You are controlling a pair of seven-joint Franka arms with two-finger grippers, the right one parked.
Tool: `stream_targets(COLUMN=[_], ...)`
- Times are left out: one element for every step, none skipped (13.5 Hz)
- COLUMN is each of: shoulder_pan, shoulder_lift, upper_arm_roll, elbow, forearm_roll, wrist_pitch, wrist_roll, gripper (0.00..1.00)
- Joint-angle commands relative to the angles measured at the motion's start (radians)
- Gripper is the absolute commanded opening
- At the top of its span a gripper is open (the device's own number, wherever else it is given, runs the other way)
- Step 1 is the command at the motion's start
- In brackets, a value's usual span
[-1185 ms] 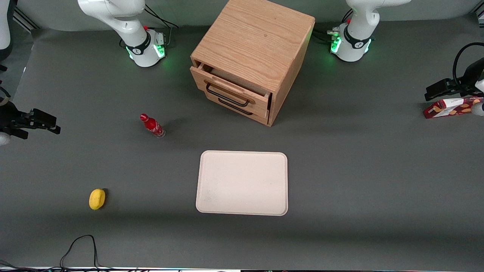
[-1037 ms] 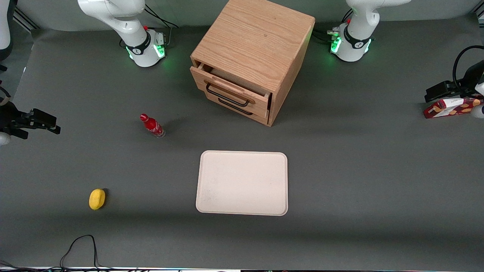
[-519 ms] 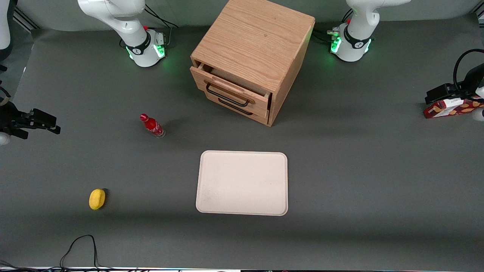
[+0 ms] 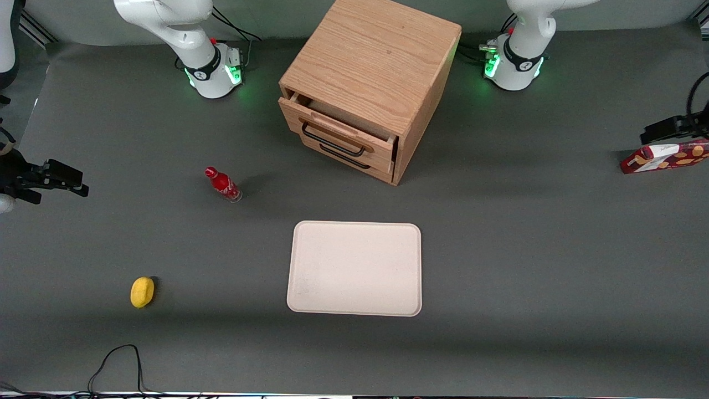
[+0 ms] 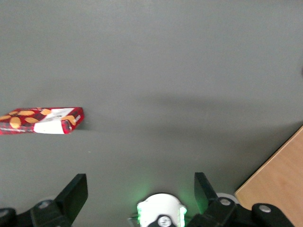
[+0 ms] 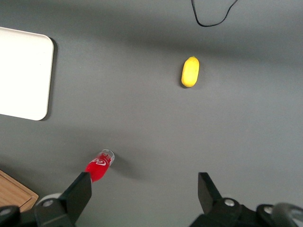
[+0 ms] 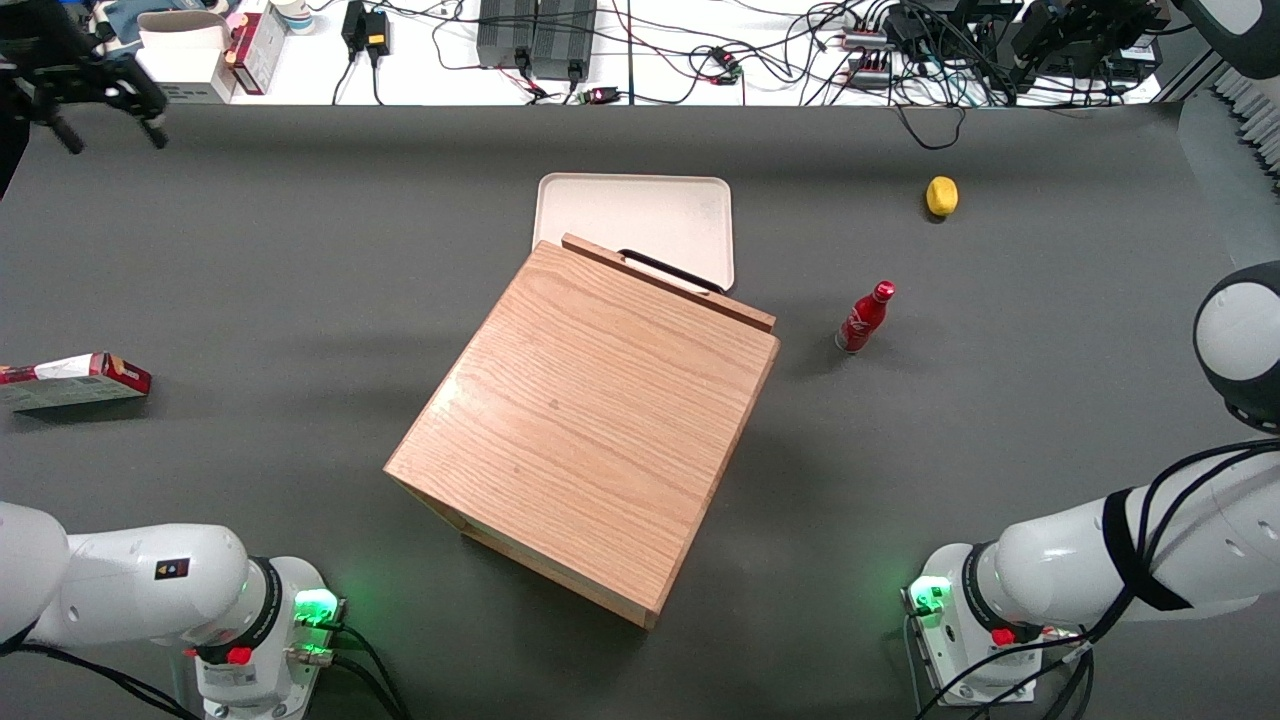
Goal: Place red cookie box on tray
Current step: 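Move the left gripper over the red patterned cookie box and rotate it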
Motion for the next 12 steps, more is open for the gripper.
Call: stream_targets(shoulder_pan=[0.153, 0.208, 0.252, 0.303, 0.355, 0.407, 0.458, 0.499, 0.542, 0.579, 0.607, 0.633], shoulder_lift=[0.01, 0.012, 0.012, 0.013, 0.016, 0.024, 0.041, 0.058, 0.074, 0.096, 0.119, 0.146], upper_arm_roll=[-0.006, -0.006, -0.006, -0.006, -0.006, -0.006, -0.006, -0.006, -0.006, -0.006, -0.006, -0.006], elbow=[0.031, 0.031, 0.031, 0.031, 0.031, 0.029, 0.029, 0.029, 0.026, 0.025, 0.02, 0.02], forearm_roll=[0.012, 0.048, 0.076, 0.084, 0.089, 0.092, 0.092, 0.093, 0.093, 0.093, 0.093, 0.093], wrist_pitch=[-0.032, -0.026, -0.02, -0.011, 0.006, 0.03, 0.049, 0.07, 0.104, 0.134, 0.162, 0.184], wrist_roll=[0.335, 0.457, 0.566, 0.661, 0.758, 0.845, 0.917, 0.979, 1.046, 1.111, 1.168, 1.215], gripper=[1.0, 1.0, 1.0, 1.0, 1.0, 1.0, 1.0, 1.0, 1.0, 1.0, 1.0, 1.0])
